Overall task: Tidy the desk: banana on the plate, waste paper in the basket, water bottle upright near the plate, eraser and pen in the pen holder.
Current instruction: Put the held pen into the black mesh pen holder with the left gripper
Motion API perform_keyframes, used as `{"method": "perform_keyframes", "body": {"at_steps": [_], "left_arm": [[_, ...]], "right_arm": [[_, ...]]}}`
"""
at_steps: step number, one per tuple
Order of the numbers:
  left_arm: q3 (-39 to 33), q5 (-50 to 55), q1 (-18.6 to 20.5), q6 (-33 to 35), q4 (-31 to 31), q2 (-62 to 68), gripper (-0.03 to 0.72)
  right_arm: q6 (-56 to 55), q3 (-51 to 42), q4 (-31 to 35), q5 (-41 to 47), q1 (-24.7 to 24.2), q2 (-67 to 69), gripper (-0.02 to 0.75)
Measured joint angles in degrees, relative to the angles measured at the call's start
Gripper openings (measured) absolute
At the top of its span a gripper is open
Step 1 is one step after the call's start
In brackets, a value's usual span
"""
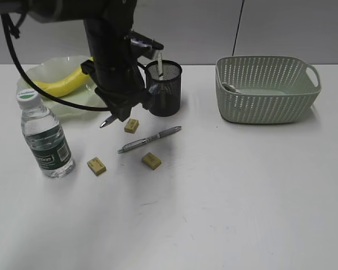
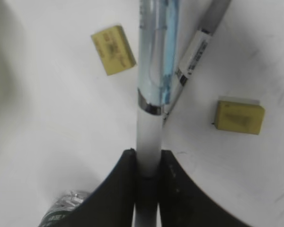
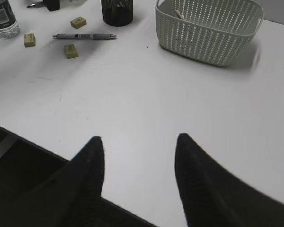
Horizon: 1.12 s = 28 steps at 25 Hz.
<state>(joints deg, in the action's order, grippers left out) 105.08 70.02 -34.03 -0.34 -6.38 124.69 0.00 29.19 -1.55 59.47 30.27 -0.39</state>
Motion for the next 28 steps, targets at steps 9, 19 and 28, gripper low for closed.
{"method": "perform_keyframes", "body": {"at_steps": [9, 19, 28], "left_arm": [[0.0, -6.7, 0.0, 0.0, 0.2, -8.4, 0.095], [-0.1, -33.5, 0.1, 0.0, 7.6, -10.1, 0.095], [-0.1, -49.3, 3.2, 0.0, 19.9, -5.1, 0.095]], "right_arm": [[0.0, 0.0, 0.0, 0.0, 0.0, 0.0, 0.394], [0.0, 0.0, 0.0, 0.0, 0.0, 0.0, 0.394], [0.0, 0.0, 0.0, 0.0, 0.0, 0.0, 0.394]]}}
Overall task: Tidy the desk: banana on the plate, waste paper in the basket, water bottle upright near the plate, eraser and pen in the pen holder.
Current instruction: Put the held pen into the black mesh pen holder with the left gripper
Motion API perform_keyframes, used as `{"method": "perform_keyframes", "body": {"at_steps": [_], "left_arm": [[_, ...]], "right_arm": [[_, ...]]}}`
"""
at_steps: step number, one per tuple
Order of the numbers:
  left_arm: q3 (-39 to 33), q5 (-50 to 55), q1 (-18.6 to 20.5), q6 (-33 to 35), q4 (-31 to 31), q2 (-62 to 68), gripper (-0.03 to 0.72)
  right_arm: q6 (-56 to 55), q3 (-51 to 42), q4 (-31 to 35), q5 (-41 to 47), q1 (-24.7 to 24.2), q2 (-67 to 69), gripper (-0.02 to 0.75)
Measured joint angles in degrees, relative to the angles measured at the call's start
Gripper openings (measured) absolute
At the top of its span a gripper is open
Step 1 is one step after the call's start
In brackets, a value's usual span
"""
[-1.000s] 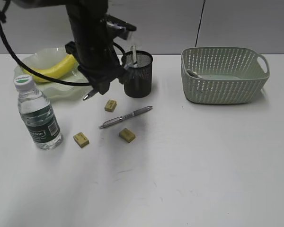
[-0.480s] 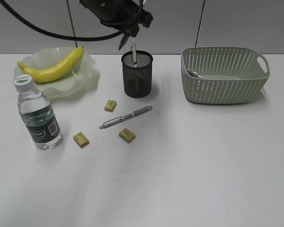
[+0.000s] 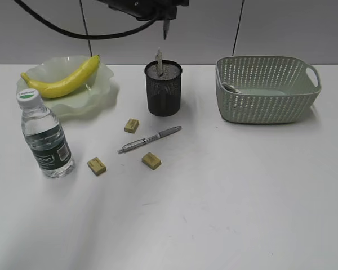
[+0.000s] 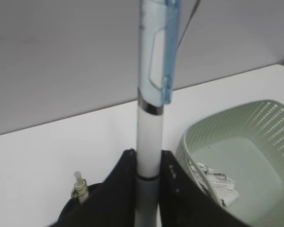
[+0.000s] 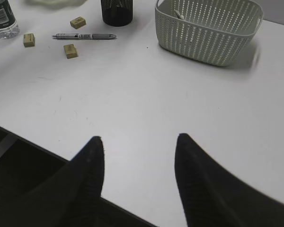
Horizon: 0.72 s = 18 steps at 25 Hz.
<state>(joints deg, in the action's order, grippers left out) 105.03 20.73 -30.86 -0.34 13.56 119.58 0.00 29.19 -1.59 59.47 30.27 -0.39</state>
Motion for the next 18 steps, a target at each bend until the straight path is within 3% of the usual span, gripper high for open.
{"method": "perform_keyframes", "body": {"at_steps": [18], "left_arm": [[-0.1, -10.8, 0.8, 0.0, 3.3, 8.5, 0.095]], "right_arm": [[0.0, 0.0, -0.1, 0.0, 0.0, 0.0, 0.393]]}}
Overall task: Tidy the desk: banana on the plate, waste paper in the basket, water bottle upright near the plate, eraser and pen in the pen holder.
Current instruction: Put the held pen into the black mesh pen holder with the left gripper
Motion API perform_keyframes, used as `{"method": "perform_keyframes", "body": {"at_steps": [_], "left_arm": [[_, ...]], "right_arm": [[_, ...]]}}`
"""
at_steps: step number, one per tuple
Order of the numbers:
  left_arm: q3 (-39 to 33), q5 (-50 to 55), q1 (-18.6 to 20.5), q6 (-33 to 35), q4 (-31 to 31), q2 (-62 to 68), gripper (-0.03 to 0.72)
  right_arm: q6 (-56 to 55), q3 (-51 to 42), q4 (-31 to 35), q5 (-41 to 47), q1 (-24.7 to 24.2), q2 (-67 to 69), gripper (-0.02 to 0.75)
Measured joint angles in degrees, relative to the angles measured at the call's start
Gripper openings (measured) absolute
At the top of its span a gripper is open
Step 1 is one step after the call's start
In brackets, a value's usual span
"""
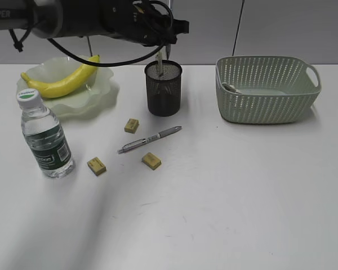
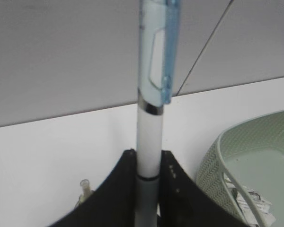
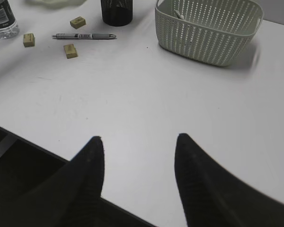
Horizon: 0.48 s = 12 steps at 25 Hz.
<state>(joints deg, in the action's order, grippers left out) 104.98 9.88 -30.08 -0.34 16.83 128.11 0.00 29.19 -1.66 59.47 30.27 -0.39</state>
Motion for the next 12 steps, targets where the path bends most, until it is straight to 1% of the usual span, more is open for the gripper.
{"method": "perform_keyframes", "body": {"at_steps": [12], "left_arm": [[-0.1, -0.7, -1.2, 0.0, -0.5, 4.5, 0.095]], "right_arm": [[0.0, 0.0, 0.0, 0.0, 0.0, 0.0, 0.393]]}}
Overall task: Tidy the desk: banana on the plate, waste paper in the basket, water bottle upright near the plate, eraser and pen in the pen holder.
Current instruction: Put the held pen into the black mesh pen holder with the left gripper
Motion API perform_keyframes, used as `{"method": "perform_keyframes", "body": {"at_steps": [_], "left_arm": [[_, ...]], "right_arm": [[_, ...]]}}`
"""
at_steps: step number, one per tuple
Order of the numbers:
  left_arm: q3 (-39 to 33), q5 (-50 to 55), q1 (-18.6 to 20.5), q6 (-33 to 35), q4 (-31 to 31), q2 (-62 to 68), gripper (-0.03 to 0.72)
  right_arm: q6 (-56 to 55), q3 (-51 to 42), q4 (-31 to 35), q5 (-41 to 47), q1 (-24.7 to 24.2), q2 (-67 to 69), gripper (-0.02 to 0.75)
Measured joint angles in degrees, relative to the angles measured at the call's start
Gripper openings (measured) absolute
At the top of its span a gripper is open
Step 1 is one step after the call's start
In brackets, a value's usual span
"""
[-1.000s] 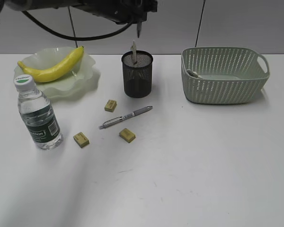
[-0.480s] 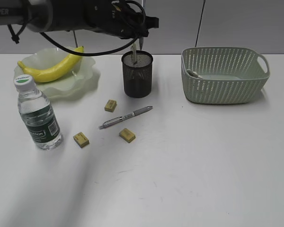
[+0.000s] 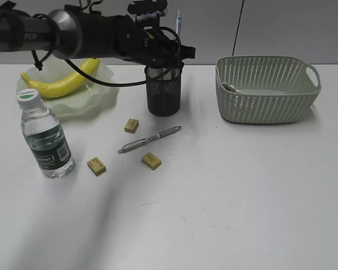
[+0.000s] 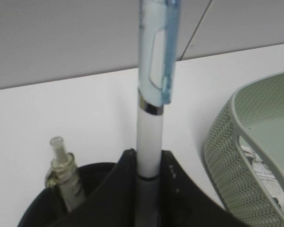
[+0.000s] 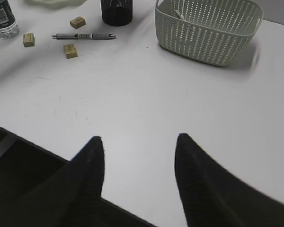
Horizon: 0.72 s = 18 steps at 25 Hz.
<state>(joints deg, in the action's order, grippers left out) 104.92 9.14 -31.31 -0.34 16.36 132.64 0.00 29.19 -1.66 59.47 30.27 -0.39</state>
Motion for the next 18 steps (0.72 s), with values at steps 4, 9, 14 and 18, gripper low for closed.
{"method": "perform_keyframes", "body": {"at_steps": [4, 9, 14, 18], "left_arm": [[-0.1, -1.8, 0.0, 0.0, -2.8, 0.3, 0.095], [-0.1, -0.8, 0.0, 0.0, -5.0, 0.3, 0.095], [-0.5, 0.0, 0.0, 0.3, -5.8, 0.3, 0.095], [-0.6, -0.1, 0.0, 0.3, -5.9, -0.2, 0.095]], "right_arm": [[0.0, 0.0, 0.0, 0.0, 0.0, 0.0, 0.393], [0.0, 0.0, 0.0, 0.0, 0.0, 0.0, 0.393], [0.0, 0.0, 0.0, 0.0, 0.0, 0.0, 0.393], [0.0, 0.0, 0.0, 0.0, 0.0, 0.0, 0.393]]}}
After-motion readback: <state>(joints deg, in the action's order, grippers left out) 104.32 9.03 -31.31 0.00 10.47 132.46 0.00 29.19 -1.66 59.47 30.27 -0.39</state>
